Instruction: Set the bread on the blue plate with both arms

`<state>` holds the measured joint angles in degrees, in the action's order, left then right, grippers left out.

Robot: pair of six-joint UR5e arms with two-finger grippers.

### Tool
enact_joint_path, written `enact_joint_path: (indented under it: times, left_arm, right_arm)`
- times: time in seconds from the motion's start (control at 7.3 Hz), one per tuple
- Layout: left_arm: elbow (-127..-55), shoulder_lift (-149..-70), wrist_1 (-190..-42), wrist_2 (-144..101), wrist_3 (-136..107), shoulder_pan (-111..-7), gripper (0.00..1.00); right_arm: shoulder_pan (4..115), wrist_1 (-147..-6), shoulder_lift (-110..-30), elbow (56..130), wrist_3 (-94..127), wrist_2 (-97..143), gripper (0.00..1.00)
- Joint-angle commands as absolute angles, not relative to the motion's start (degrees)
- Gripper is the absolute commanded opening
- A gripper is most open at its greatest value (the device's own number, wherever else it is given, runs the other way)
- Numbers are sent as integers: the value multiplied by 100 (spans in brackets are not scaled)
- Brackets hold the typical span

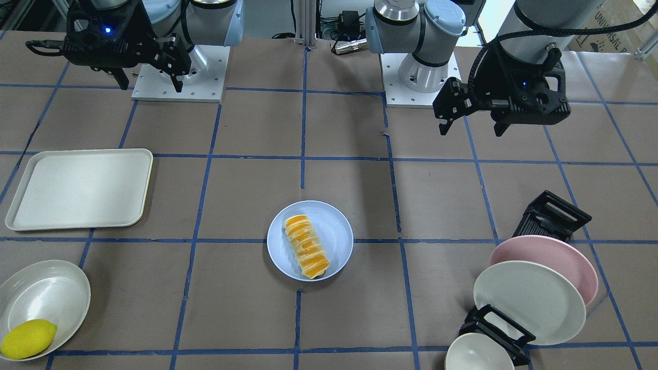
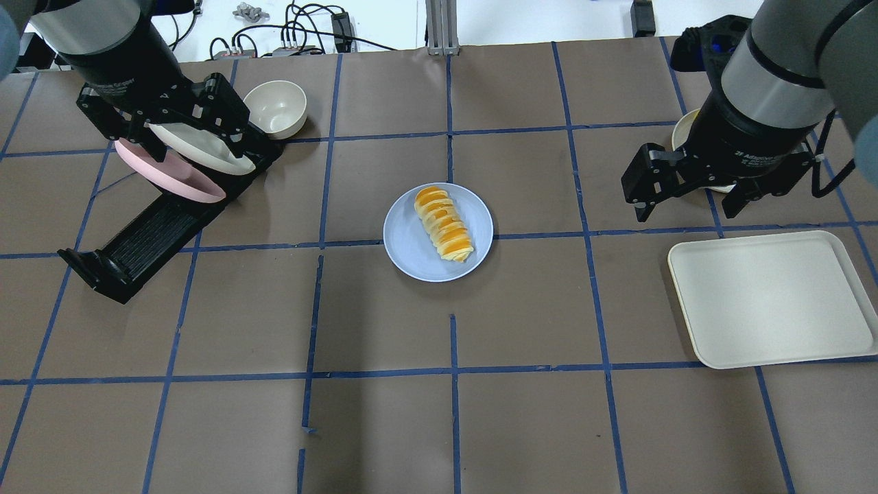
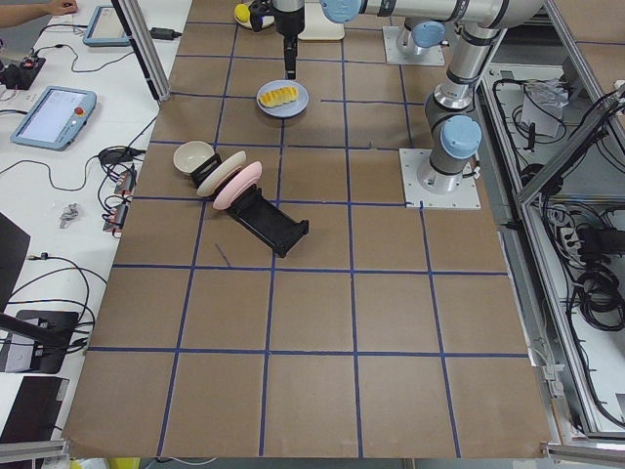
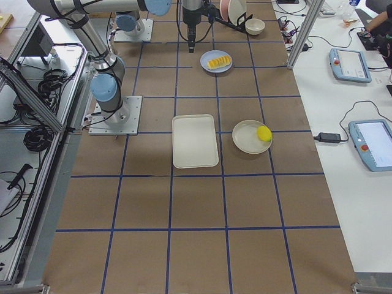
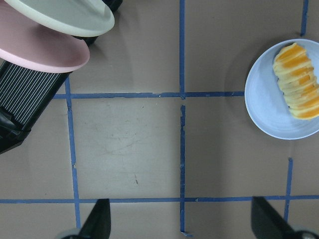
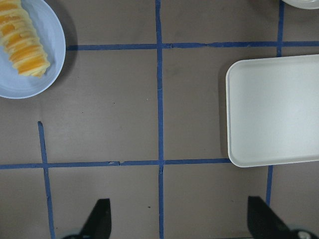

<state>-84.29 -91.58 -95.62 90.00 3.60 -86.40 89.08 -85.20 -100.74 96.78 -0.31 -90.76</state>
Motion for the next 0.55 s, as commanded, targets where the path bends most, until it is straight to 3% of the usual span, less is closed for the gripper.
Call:
enact_joint_path:
  times: [0.0, 0.41]
  left_arm:
    - [-8429, -9158, -9562, 9000, 360, -8640, 100]
    - [-8437, -9158, -9554, 9000, 360, -8640, 100]
  right_arm:
    - [8912, -8421, -10090, 9563, -18, -9000, 96]
    - [8912, -8271, -10081, 9396, -18, -8991, 96]
